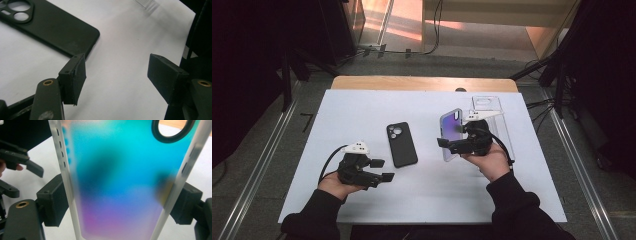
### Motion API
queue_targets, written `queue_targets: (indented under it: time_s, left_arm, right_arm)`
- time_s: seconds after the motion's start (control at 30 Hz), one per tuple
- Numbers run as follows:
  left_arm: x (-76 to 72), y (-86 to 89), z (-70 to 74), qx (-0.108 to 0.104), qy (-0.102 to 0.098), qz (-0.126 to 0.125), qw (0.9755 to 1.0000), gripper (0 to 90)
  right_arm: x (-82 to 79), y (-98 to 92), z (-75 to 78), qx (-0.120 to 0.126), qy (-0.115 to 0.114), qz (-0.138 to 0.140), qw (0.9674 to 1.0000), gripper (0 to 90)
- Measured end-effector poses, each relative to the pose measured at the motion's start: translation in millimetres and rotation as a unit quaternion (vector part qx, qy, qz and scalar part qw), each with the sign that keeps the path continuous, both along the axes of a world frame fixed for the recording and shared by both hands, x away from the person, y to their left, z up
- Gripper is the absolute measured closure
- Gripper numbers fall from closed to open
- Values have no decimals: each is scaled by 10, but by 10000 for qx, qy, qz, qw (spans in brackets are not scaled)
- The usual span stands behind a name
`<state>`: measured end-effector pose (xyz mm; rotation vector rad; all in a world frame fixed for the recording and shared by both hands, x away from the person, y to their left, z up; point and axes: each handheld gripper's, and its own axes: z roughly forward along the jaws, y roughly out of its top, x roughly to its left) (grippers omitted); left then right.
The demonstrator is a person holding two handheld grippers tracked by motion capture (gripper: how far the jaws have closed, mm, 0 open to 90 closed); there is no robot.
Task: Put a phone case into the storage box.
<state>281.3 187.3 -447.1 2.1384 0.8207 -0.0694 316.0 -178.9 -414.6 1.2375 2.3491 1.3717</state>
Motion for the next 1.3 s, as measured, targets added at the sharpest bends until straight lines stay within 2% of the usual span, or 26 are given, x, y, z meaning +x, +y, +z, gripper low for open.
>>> queue_targets:
  time_s: [0.13,0.27,0.57,0.9,1.0,1.3]
  left_arm:
    - [-39,55,-9,-79,22,109,9999,312]
    - [-74,96,-27,-58,41,161,9998,312]
    - [-87,141,-59,-26,32,374,9993,312]
    - [-126,205,-82,-4,55,541,9985,312]
    - [-140,223,-89,-20,70,571,9983,312]
    - [-158,250,-106,-49,61,606,9981,312]
  right_arm:
    - [8,-79,58,27,-27,-202,9998,155]
    - [13,-163,115,9,-62,-430,9991,155]
    - [70,-388,197,86,-183,-927,9955,155]
    - [176,-584,238,84,-401,-1532,9873,155]
    - [258,-608,247,-23,-433,-1714,9842,155]
    - [535,-753,241,-72,-413,-2121,9763,155]
